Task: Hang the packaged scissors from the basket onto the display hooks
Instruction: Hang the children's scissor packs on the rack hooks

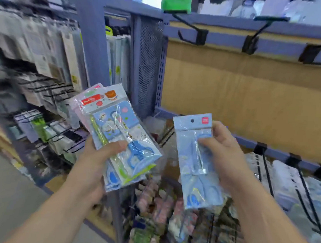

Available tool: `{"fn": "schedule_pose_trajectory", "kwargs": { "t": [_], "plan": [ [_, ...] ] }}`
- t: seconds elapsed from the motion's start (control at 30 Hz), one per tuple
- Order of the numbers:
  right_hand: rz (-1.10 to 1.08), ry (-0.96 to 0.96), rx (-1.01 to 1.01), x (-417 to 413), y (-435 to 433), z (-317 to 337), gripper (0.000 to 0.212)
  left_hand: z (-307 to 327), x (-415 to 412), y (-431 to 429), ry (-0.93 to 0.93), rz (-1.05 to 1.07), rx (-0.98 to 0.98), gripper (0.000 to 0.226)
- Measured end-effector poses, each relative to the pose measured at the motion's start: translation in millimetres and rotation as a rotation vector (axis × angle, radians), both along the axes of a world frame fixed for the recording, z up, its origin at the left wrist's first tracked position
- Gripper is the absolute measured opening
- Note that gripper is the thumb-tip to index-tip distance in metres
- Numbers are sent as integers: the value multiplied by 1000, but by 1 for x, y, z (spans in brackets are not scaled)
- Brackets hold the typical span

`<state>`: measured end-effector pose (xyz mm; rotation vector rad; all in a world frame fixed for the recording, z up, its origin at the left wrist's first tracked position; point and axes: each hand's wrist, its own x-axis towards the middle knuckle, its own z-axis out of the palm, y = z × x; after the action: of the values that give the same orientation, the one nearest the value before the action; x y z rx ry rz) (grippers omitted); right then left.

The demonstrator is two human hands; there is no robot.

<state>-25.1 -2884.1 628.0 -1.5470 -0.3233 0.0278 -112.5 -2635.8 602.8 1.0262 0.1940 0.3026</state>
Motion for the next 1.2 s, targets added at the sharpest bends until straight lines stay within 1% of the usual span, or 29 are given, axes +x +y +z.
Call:
{"fn": "schedule_pose_trajectory", "kwargs": {
  "t": [0.07,0.13,0.17,0.23,0.27,0.3,0.37,0.43,0.5,0.53,0.67,0.8,0.9,0.93,1.03,1.1,1.17,1.2],
  "plan": [
    [30,-91,31,22,8,17,18,8,9,2,-27,41,30,82],
    [51,-178,41,38,18,37,16,11,16,2,-53,88,52,85],
    [60,-216,39,46,22,46,16,13,19,2,-54,104,56,91],
    [55,-298,20,56,30,64,16,19,24,4,-65,114,44,117],
    [39,-342,9,61,34,72,17,22,26,5,-78,124,41,125],
    [17,-390,-3,65,38,79,21,24,27,8,-91,129,44,127],
    [-37,-491,-40,70,46,93,36,27,31,14,-104,134,39,123],
    [-96,-570,-62,72,54,106,45,28,36,18,-114,132,41,120],
    [-146,-611,-53,72,61,118,49,28,42,22,-124,135,52,101],
    [-176,-624,-50,72,64,123,50,28,45,23,-130,135,62,95],
    [-277,-646,-82,73,77,134,53,29,57,30,-168,129,100,87],
    [-332,-615,-77,70,90,134,56,35,64,40,-203,76,94,93],
    [-389,-601,-66,67,98,135,54,39,67,46,-218,42,103,72],
    [-410,-598,-62,66,99,135,53,38,68,49,-221,29,106,70],
    [-446,-582,-48,64,101,135,52,39,71,52,-227,-8,112,80],
    [-459,-561,-40,65,102,134,51,39,73,54,-241,-34,95,81],
    [-473,-542,-28,65,102,133,47,38,75,55,-243,-63,86,97],
    [-482,-538,-24,66,103,132,46,36,77,56,-240,-70,80,98]
  ]
}}
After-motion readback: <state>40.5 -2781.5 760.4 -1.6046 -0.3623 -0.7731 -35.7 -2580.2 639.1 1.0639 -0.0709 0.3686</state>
